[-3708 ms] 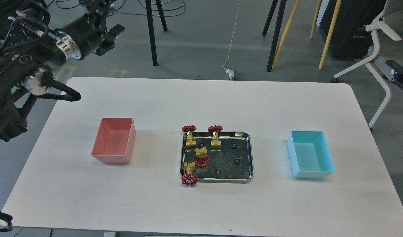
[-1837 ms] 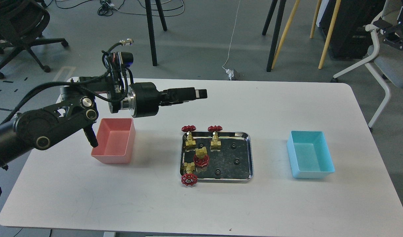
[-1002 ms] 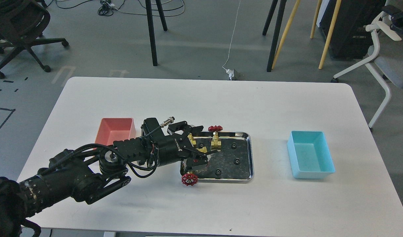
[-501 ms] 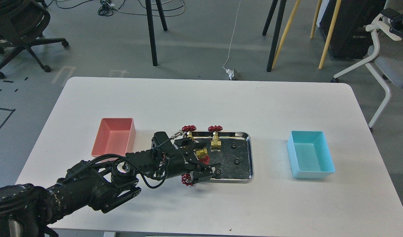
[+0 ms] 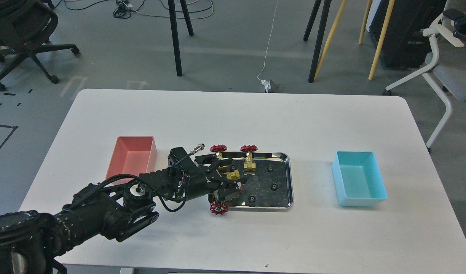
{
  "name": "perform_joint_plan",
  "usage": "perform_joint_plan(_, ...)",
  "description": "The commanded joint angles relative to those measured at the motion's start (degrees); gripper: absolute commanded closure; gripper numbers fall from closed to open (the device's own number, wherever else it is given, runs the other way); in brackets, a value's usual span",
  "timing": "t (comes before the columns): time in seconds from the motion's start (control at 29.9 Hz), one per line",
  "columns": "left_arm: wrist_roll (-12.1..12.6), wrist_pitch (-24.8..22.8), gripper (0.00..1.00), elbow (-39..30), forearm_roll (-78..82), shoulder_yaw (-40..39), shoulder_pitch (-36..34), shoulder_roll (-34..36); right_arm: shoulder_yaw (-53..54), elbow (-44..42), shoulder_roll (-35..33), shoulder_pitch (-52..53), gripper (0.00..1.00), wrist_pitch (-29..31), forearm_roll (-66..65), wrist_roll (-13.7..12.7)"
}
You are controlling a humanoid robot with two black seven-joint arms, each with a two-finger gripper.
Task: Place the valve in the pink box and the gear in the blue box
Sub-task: 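Close the left gripper on the brass valve with red handwheel, then lift the valve and carry it with the left gripper into the pink box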
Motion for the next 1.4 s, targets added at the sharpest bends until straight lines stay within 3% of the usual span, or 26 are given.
perform_joint_plan(0.0,-0.15,0.01,0.29,0.2,0.0,0.06,-0.01,0.38,0.0,-0.96,0.26,-0.01,0.01,0.09,0.0,0.01)
perform_joint_plan(0.23,-2.17,-0.08,0.39,0.2,0.26,0.15,0.6,0.38,-0.08,-2.02,0.52,0.17,0.01,0.09,0.0,0.01)
perform_joint_plan(0.43,-2.17,-0.08,0.5,0.12,0.26,0.06,0.34,0.38,-0.17,-2.81,0.61,0.17,0.01,0.26,-0.09,0.01)
perform_joint_plan(0.73,-2.17,-0.17,0.8,-0.41,0.44,0.15,0.61,0.38,-0.17,-2.9,0.61,0.17,0.01,0.26,-0.26,0.01)
perform_joint_plan(0.9,-2.44,-1.22,0.82,-3.39,0.26,-0.02,0.34,1.26,-0.17,-4.91,2.01,0.17,0.01,0.44,-1.67,0.01)
perform_joint_plan(1.1,-2.0,-5.61,0.81,-13.48,-7.88,-2.04,-2.29,9.95,-0.87,-7.82,4.57,0.25,0.01,0.53,-1.85,0.01)
perform_joint_plan(1.37,-1.65,-6.23,0.81,-23.69,-16.79,-5.03,-4.06,27.96,-1.31,-8.87,4.83,2.01,0.01,0.35,-2.02,0.1)
